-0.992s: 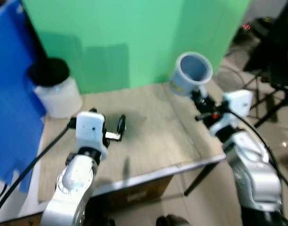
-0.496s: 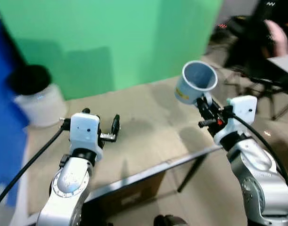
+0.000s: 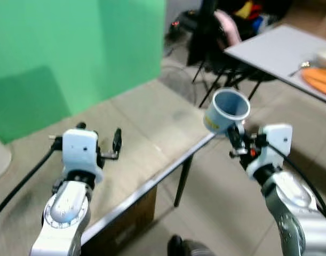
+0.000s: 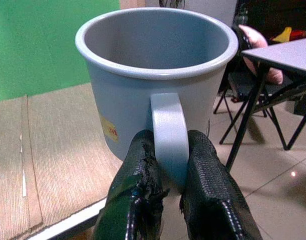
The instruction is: Setting the table
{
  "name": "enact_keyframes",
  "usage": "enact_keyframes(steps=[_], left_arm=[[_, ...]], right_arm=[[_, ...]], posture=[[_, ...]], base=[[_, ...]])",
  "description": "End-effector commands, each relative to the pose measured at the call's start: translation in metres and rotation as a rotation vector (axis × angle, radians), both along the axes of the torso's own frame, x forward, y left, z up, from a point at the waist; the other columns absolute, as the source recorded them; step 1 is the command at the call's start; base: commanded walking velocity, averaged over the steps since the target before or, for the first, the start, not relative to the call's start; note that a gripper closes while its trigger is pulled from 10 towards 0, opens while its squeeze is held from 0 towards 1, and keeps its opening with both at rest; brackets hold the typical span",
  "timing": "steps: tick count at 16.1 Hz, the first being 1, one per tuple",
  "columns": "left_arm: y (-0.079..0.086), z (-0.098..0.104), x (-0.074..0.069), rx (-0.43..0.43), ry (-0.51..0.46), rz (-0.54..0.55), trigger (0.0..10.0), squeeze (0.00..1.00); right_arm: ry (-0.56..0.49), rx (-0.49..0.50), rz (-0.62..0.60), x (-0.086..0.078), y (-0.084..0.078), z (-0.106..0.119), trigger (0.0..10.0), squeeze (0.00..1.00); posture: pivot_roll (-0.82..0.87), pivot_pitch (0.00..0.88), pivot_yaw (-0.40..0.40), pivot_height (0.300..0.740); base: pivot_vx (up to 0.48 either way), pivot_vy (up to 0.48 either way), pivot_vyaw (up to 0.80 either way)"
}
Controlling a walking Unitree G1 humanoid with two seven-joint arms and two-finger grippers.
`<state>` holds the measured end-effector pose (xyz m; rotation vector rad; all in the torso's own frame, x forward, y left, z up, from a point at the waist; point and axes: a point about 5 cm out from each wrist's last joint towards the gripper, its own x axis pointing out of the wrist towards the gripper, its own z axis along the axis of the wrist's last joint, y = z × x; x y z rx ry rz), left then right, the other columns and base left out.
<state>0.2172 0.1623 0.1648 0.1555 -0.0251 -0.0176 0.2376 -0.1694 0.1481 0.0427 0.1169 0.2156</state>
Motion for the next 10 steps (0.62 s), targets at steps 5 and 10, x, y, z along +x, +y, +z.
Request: enact_keyframes(steps=[5,10], left_arm=[[-0.005,0.004,0.001,-0.02,-0.035,-0.038,10.0,0.0],[-0.011,0.003,0.003,-0.036,-0.036,-0.084,10.0,0.0]], right_arm=[[-0.049,-0.019,-0.033,0.0,0.0,0.011,10.0,0.0],[-0.051,-0.04,-0.066,-0.002,-0.002,0.012,10.0,0.0]], posture=[[-0.12,0.0,0.015,0.74],[-0.13,0.0,0.016,0.74]], base=[[0.0,0.0,-0.16],[0.272,0.0,-0.64]])
